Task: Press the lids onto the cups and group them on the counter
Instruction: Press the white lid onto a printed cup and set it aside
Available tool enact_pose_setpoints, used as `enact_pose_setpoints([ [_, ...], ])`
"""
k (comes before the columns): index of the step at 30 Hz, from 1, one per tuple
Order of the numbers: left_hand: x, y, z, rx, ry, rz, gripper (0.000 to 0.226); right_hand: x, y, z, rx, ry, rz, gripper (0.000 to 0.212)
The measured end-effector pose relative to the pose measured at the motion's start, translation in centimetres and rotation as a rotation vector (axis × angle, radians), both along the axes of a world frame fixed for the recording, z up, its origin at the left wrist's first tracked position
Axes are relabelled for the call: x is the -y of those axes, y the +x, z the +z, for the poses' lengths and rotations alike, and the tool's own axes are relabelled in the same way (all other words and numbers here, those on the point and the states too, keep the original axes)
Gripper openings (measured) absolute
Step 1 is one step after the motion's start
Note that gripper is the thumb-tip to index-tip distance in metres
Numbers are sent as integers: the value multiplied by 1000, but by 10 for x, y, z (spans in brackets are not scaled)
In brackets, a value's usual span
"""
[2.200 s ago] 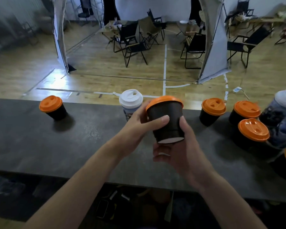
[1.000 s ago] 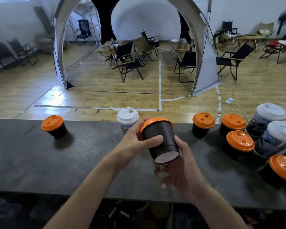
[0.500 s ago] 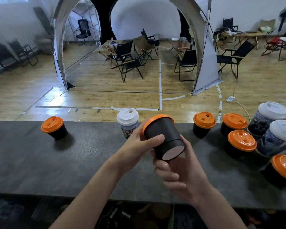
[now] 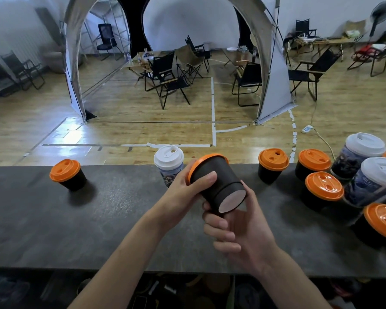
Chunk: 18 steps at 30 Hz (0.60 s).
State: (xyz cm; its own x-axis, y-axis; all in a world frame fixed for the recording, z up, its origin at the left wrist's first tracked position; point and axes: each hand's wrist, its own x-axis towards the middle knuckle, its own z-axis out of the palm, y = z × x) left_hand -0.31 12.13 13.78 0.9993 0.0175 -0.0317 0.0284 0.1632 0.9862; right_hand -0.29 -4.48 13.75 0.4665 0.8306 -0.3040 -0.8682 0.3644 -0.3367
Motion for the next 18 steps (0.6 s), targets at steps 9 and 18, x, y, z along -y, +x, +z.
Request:
enact_pose_setpoints([
  [9, 6, 4, 4, -12, 191, 171, 61, -4, 2, -5, 434, -492, -118, 99],
  [18, 0, 0, 1, 64, 18, 59, 54, 0, -1, 9, 229, -251, 4, 85],
])
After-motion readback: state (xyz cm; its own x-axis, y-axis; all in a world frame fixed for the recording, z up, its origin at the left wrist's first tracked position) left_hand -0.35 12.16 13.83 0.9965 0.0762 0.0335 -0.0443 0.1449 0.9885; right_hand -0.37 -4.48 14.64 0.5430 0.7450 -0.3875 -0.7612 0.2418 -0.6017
